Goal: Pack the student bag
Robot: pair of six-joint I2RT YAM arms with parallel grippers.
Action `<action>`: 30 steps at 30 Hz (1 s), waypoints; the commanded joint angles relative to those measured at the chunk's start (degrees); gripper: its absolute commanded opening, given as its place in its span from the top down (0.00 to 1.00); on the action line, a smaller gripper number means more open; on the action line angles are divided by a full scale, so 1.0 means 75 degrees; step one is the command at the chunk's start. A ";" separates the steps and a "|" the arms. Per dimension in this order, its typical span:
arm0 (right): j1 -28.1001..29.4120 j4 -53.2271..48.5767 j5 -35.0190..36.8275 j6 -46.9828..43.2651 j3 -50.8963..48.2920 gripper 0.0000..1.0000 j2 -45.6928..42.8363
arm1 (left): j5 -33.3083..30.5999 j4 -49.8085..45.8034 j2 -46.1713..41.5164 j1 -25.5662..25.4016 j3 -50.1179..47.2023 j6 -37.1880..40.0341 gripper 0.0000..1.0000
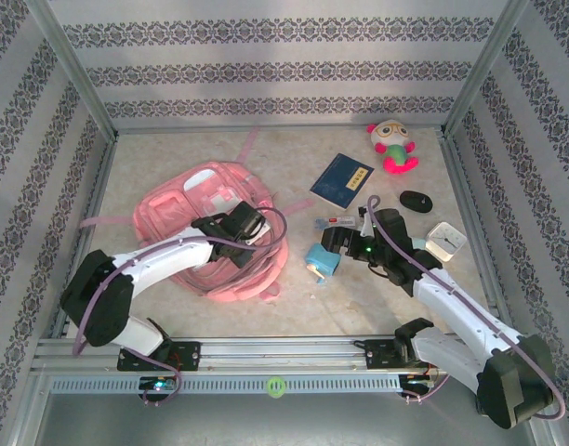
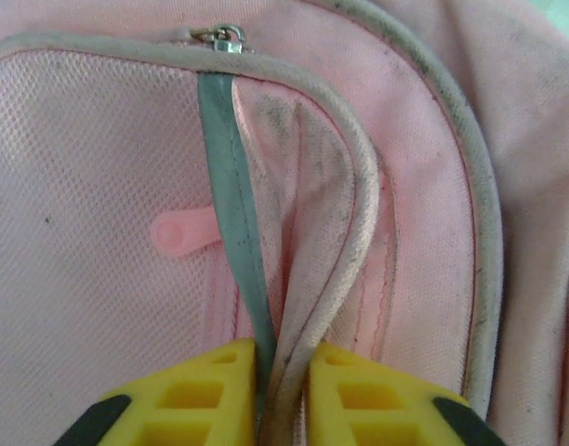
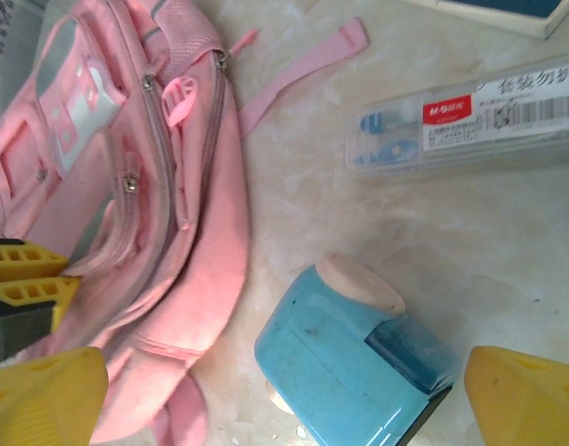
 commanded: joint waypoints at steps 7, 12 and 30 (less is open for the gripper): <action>0.0436 0.0400 0.0481 -0.0423 0.0503 0.02 0.0464 | 0.1404 0.0015 -0.2008 0.0062 -0.0208 0.0645 1.00; 0.0615 0.1745 -0.0313 0.0769 0.0443 0.02 0.0623 | 0.3220 0.0723 -0.3643 0.0473 -0.0648 0.1304 1.00; 0.2447 0.1655 0.0006 0.4315 0.1035 0.20 0.1820 | 0.3747 0.1114 -0.4253 0.0572 -0.1183 0.2488 1.00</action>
